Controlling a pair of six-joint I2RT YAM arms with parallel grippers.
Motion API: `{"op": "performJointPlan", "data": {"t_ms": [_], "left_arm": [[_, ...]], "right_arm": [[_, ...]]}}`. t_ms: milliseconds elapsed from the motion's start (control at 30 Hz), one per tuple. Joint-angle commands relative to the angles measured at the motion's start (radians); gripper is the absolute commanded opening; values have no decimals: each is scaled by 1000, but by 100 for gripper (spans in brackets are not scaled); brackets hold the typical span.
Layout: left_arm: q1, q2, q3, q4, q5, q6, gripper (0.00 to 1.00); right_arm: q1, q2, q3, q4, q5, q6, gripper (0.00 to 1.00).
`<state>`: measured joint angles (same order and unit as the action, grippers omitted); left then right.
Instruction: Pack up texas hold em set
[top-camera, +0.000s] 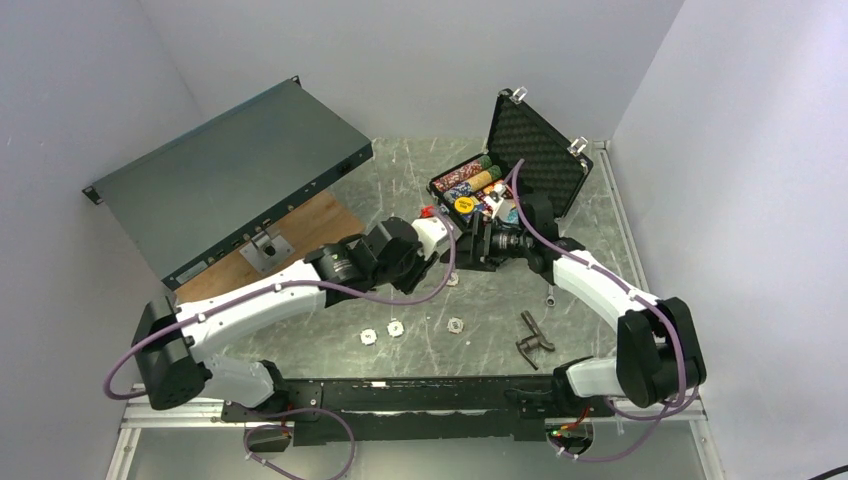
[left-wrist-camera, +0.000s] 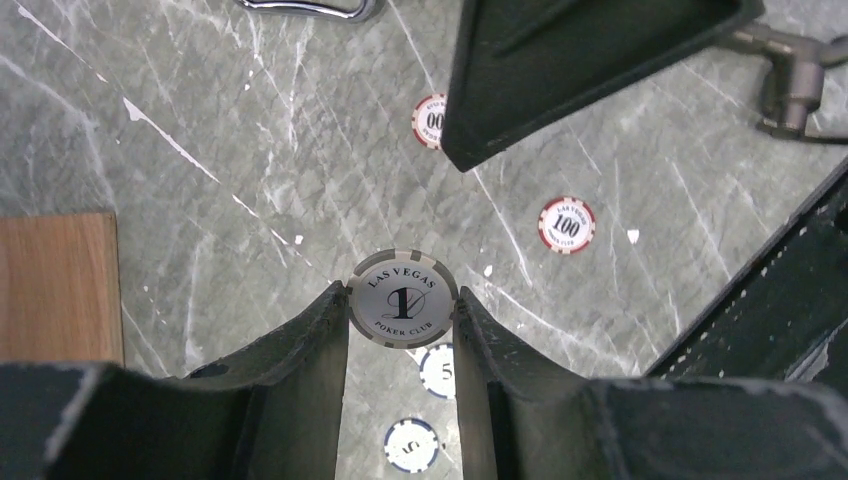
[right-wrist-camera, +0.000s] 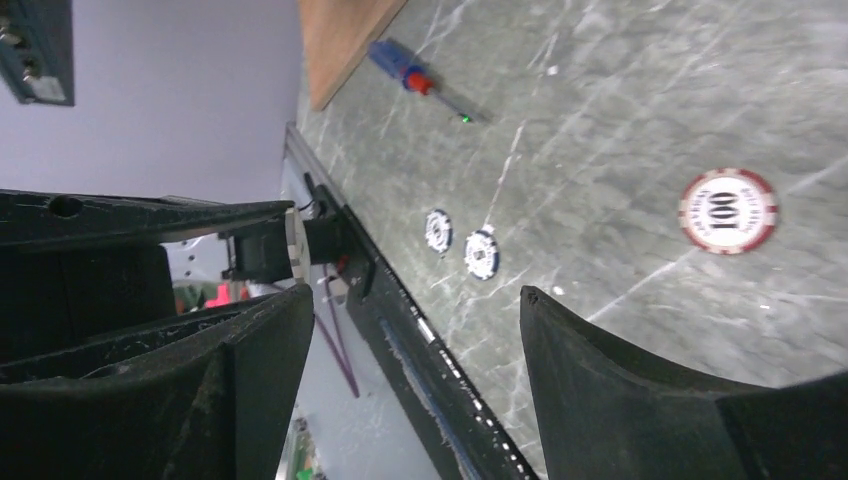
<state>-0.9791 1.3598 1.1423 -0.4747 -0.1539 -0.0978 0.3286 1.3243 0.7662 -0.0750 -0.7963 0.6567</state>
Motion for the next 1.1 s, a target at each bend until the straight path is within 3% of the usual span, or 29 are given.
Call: {"op": "performJointPlan", "data": {"t_ms": [0, 167, 400, 700, 1067], "left_arm": [[-16, -61, -55, 42, 12, 68, 30], [-28, -57, -70, 47, 9, 66, 29], [-45, -38, -69, 58, 23, 67, 27], [-55, -32, -81, 62, 33, 55, 27], [-58, -38, -87, 67, 29, 54, 27]], "right_arm": [[45, 12, -3, 156, -131, 86, 77], [128, 30, -36, 241, -112, 150, 74], [236, 92, -82, 409, -76, 273, 57], [255, 131, -132, 520, -72, 342, 42], [284, 130, -174, 555, -39, 362, 4]]}}
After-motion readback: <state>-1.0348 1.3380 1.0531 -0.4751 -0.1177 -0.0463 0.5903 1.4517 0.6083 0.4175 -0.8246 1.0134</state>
